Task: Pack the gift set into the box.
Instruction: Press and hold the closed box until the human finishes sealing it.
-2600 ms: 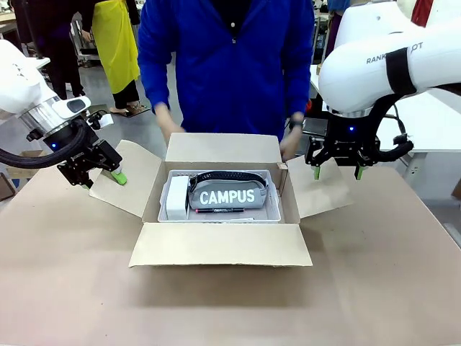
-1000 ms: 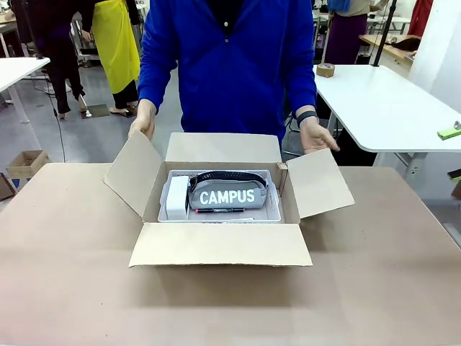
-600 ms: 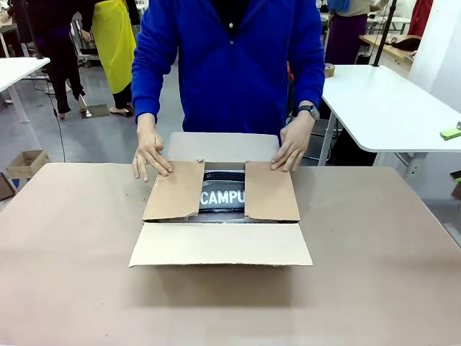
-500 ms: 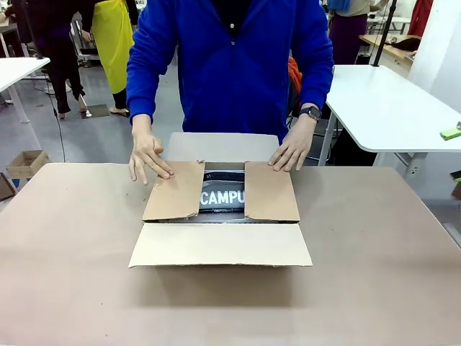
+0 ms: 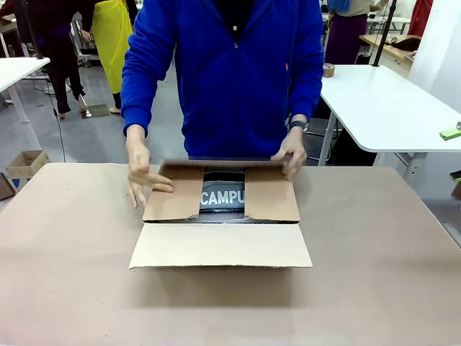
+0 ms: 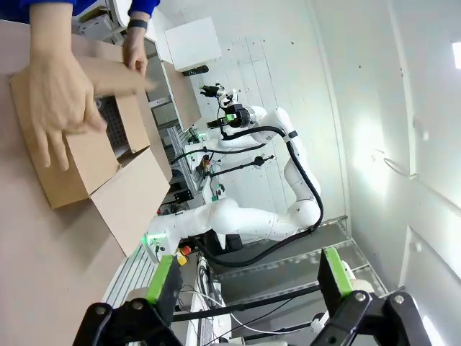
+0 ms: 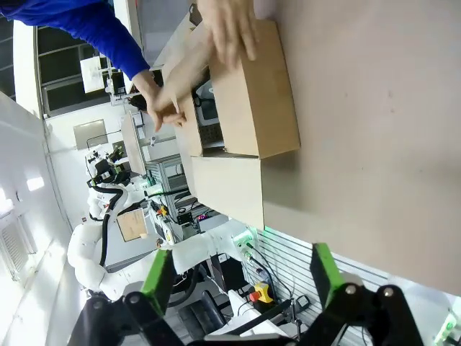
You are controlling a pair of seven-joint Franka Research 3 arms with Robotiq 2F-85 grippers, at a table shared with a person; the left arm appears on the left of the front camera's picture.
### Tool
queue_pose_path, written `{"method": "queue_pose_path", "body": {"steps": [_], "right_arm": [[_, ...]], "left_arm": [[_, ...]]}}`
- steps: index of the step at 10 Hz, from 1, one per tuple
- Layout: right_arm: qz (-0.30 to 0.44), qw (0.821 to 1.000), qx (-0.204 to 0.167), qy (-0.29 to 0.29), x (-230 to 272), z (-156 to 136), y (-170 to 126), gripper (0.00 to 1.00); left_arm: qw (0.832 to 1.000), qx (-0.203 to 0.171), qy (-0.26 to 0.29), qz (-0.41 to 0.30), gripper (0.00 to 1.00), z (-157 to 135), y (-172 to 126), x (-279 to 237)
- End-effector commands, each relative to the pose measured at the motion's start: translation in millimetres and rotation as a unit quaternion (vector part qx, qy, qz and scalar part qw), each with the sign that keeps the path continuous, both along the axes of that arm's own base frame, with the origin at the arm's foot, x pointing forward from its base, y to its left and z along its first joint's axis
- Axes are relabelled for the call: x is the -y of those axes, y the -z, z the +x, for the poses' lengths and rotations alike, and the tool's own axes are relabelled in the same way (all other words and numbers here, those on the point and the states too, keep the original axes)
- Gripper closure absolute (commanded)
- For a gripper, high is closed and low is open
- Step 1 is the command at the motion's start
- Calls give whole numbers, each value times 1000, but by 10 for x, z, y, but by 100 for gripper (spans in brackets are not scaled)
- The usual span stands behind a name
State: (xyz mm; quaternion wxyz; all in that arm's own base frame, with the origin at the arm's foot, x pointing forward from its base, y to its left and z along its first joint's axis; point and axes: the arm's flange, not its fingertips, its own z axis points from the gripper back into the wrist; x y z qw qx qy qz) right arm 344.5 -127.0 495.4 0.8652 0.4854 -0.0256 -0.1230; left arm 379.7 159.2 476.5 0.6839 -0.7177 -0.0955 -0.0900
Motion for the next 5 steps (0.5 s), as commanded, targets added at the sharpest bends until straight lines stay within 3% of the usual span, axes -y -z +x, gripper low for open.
{"method": "queue_pose_path", "body": {"steps": [1,5], "right_arm": [[-8,1000,4,-13,33,-31,5,0],[-8,1000,4,-13,33,-31,5,0]], "left_arm": [[1000,-2,-1,2,0,-28,5,4],[1000,-2,-1,2,0,-28,5,4]]}}
